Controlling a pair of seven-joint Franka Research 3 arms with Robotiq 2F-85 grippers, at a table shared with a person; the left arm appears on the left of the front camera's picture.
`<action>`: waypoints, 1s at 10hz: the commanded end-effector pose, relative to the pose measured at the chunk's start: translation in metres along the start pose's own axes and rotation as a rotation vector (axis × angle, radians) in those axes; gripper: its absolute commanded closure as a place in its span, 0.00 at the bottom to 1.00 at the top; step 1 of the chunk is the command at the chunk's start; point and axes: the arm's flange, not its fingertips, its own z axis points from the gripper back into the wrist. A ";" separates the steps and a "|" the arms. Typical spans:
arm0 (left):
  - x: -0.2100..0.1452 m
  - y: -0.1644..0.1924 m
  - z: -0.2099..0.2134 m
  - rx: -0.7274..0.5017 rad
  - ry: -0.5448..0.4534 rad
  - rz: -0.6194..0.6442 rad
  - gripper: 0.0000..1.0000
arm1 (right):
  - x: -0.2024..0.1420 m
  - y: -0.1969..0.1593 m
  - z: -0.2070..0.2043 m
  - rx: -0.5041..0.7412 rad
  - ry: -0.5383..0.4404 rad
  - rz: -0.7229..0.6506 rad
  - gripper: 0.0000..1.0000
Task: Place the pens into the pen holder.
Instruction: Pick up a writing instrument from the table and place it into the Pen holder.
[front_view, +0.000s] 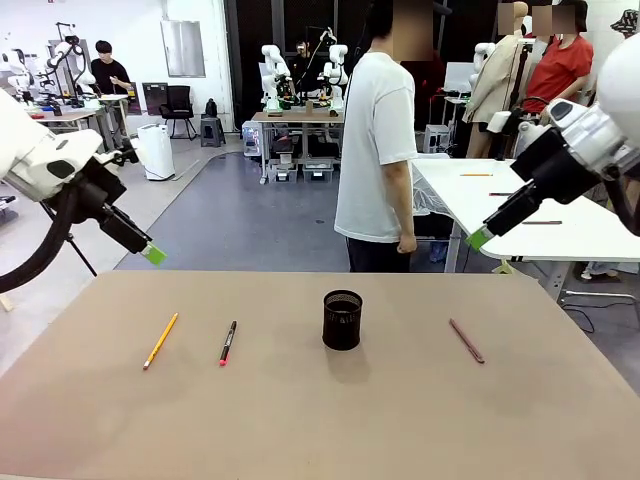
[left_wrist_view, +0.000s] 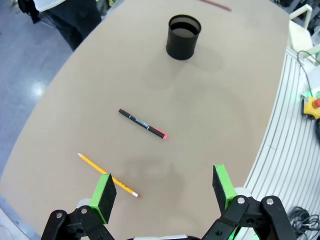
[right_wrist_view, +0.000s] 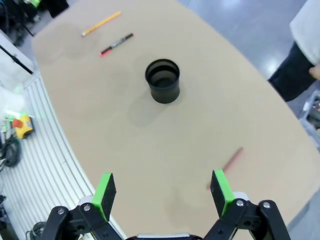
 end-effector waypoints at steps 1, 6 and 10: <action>-0.001 0.006 -0.002 -0.018 -0.052 -0.008 0.00 | -0.008 -0.010 -0.003 0.015 -0.051 0.022 0.00; 0.000 0.001 0.000 -0.005 -0.012 0.009 0.00 | -0.005 -0.006 0.002 0.000 -0.013 -0.002 0.00; 0.008 0.008 0.011 -0.006 -0.077 -0.009 0.00 | 0.003 -0.011 0.009 0.058 -0.078 0.094 0.00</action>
